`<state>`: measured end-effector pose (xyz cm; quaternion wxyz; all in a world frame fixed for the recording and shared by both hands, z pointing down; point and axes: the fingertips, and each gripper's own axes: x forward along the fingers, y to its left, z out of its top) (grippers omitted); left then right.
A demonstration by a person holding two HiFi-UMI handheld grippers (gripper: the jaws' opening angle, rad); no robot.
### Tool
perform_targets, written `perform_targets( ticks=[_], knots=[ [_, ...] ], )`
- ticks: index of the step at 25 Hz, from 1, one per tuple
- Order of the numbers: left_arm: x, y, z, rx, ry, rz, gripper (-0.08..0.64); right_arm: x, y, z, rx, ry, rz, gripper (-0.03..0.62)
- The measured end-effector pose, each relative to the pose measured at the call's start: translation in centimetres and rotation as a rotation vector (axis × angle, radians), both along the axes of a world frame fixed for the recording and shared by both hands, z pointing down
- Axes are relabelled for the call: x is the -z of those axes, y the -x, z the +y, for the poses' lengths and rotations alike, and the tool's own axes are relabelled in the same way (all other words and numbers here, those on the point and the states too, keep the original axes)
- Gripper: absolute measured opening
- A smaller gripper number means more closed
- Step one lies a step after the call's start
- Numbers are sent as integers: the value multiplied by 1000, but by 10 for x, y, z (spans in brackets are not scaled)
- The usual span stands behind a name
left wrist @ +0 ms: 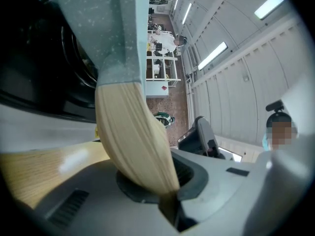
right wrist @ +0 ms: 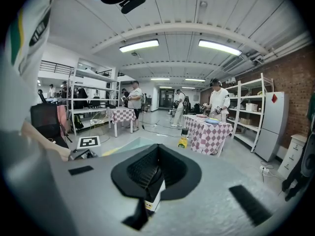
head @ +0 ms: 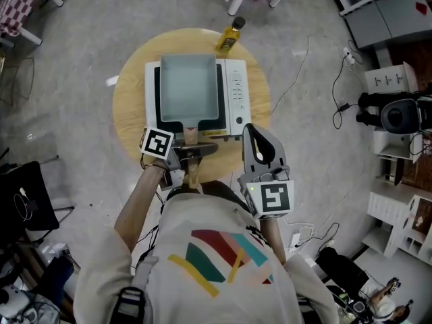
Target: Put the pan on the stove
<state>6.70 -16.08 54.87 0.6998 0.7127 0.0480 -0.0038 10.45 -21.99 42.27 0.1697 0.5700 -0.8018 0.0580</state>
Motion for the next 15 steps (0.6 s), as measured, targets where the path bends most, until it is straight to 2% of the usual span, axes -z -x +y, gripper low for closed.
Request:
perform_targets(
  ticks=[9,12,15],
  knots=[
    [-5,-3,-2,26,-12,9,12,-5,0,-2,-5,10,-4,-1],
    [-6,-1,1,32,14,-6,14,-5,1,0,-6,12,-6,0],
    [-10,1,1,24,-38,-19,14,-9,0,3,-10,22,-6,0]
  ],
)
